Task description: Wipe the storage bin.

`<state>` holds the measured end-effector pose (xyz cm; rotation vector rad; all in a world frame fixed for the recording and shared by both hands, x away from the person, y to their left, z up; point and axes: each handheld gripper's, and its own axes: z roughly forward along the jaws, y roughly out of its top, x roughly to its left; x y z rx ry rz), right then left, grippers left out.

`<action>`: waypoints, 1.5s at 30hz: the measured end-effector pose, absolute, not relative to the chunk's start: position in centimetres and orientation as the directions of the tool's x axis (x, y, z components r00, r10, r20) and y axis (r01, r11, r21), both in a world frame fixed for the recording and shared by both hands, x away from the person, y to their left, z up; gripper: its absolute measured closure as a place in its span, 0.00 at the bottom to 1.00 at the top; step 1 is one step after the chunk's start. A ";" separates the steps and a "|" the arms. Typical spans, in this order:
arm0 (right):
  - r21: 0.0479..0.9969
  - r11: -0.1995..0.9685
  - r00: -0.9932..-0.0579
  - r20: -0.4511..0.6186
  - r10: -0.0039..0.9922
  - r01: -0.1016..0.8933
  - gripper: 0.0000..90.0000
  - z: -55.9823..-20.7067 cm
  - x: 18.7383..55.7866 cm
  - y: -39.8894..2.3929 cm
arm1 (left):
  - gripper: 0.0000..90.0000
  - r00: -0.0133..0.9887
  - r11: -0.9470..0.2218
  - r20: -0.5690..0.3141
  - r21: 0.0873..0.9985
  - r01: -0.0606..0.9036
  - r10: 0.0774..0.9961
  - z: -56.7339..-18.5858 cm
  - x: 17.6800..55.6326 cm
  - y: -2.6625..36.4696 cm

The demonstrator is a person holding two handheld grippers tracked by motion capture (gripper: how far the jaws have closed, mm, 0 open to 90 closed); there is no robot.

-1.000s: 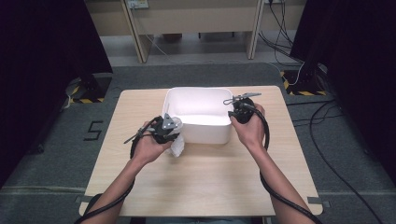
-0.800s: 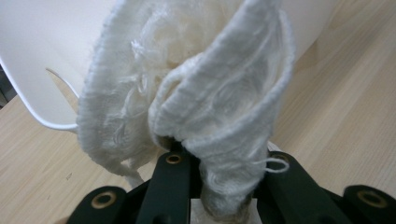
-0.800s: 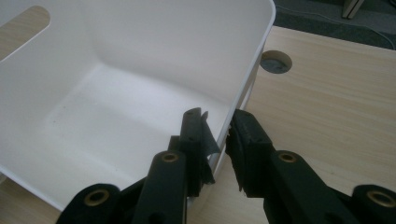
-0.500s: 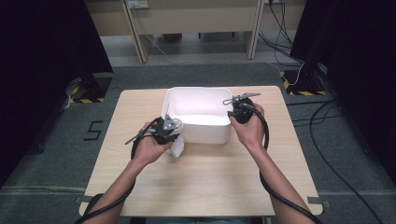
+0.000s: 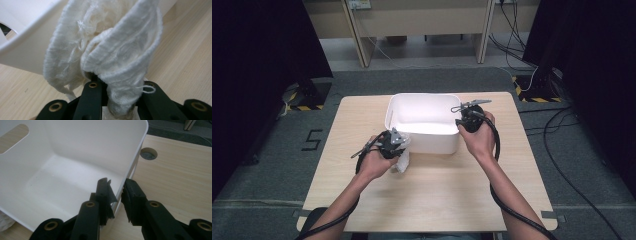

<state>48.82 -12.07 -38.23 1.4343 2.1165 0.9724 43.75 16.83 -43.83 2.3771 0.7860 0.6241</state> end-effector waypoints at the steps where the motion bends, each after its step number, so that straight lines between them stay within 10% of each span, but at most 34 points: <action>1: 0.735 0.231 -0.391 0.051 0.919 0.638 0.83 -38.2 48.8 -12.1 | 0.87 0.721 -0.674 0.247 0.626 0.392 0.648 -44.0 43.8 16.8; 45: 0.737 0.223 -0.388 0.057 0.920 0.638 0.83 -38.3 48.8 -12.0 | 0.87 0.721 -0.671 0.239 0.625 0.399 0.650 -45.3 44.0 15.7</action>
